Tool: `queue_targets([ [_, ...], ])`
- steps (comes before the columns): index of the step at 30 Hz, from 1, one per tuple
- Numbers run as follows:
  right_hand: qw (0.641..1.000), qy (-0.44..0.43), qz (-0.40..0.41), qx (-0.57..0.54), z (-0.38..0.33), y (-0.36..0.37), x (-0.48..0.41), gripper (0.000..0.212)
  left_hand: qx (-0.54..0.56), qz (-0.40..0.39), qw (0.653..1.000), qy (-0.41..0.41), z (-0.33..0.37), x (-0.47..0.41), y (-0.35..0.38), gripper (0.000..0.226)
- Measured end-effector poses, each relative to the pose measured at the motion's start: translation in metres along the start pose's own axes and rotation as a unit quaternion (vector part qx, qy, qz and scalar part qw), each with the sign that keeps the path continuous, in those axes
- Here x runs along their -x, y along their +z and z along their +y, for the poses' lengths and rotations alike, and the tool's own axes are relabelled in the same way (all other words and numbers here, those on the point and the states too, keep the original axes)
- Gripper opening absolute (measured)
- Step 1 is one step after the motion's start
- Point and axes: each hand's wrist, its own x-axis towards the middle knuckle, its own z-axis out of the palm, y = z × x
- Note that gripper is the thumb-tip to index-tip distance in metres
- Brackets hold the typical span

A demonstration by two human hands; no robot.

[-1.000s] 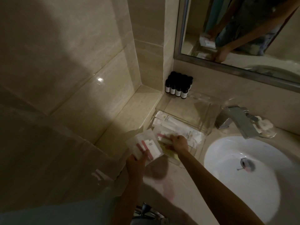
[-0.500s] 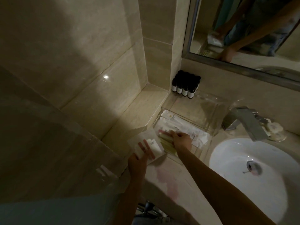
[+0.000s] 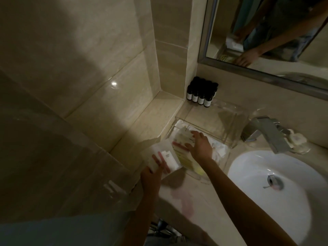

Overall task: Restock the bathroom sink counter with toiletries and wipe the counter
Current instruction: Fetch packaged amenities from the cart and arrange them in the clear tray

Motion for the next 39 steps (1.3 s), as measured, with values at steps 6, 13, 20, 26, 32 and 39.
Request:
queue_targets([
  [6, 0.998, -0.001, -0.042, 0.054, -0.002, 0.019, -0.011, 0.043, -0.012, 0.004, 1.000, 0.006, -0.001, -0.002, -0.006, 0.031],
  [13, 0.998, -0.005, -0.047, 0.035, -0.004, 0.034, -0.004, 0.046, -0.039, 0.004, 0.999, 0.007, -0.004, -0.005, -0.007, 0.023],
  [20, 0.993, -0.074, -0.049, 0.072, 0.000, 0.041, 0.004, 0.039, -0.018, -0.006, 1.000, 0.009, -0.001, -0.002, -0.004, 0.031],
  [26, 0.994, -0.076, -0.074, -0.004, -0.002, 0.035, 0.003, 0.053, 0.022, 0.006, 1.000, 0.000, -0.003, -0.006, -0.003, 0.034],
  [32, 0.998, -0.059, 0.015, -0.025, -0.005, 0.011, 0.006, 0.040, -0.020, -0.040, 0.999, -0.011, 0.001, -0.009, 0.009, 0.037],
  [39, 0.956, -0.035, -0.161, -0.243, 0.002, -0.035, 0.025, 0.029, 0.055, -0.183, 0.981, -0.027, 0.028, 0.009, 0.040, 0.013],
])
